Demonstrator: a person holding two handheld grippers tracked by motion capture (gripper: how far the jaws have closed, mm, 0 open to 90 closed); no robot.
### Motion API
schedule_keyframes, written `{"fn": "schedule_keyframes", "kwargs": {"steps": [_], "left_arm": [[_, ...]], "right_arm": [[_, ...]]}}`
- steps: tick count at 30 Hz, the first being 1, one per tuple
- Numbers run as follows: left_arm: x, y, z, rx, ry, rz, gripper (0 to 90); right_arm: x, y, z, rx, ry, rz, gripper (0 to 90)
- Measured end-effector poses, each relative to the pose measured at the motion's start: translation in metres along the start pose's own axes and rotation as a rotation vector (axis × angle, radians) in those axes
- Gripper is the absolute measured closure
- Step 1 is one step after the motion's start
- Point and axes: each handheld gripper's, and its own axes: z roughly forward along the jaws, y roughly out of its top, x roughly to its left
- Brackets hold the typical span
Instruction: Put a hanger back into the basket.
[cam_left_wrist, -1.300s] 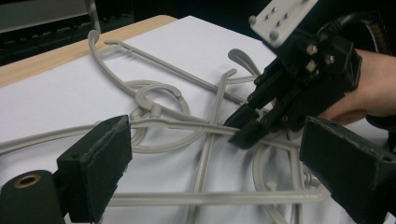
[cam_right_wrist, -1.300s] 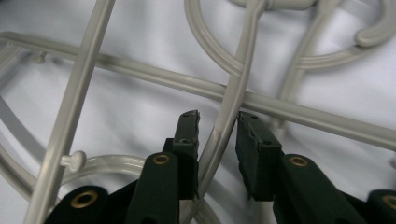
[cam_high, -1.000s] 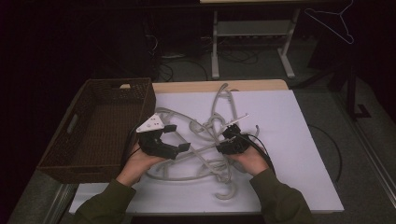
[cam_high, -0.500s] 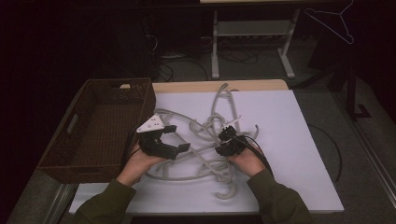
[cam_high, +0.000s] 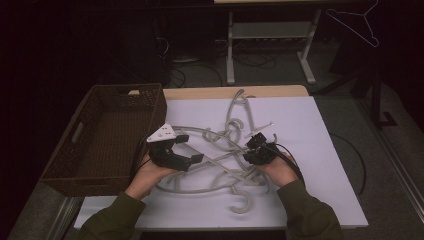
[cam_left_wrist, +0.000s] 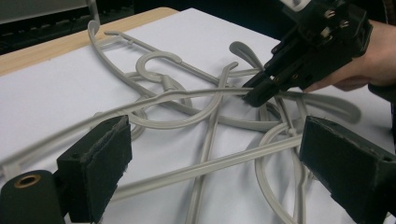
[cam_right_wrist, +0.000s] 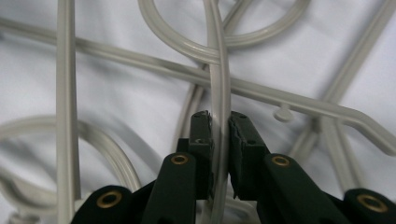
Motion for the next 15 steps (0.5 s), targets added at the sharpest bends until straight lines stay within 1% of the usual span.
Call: {"fn": "schedule_keyframes", "kwargs": {"steps": [2,4,6,8,10,13,15], "left_arm": [[0.0,0.0,0.0,0.0,0.0,0.0,8.9],[0.0,0.0,0.0,0.001,0.002,0.001,8.9],[0.002,-0.001,0.0,-0.001,0.005,0.002,8.9],[0.003,-0.001,0.0,0.007,0.011,0.002,8.9],[0.004,-0.002,0.001,0.009,0.02,0.003,8.9],[0.005,-0.002,0.002,0.022,0.024,0.004,8.9],[0.005,-0.002,0.005,0.043,0.023,0.001,8.9]], "right_arm": [[-0.005,-0.003,-0.004,-0.006,0.005,-0.027,80.9],[-0.009,-0.006,-0.008,-0.01,0.011,-0.026,81.2],[-0.014,-0.009,-0.011,-0.03,0.014,-0.05,81.3],[-0.016,-0.011,-0.013,-0.043,0.013,-0.064,81.3],[-0.018,-0.012,-0.016,-0.049,0.004,-0.095,81.4],[-0.022,-0.015,-0.018,-0.057,-0.002,-0.111,81.5],[-0.025,-0.017,-0.02,-0.061,0.001,-0.126,81.5]]}}
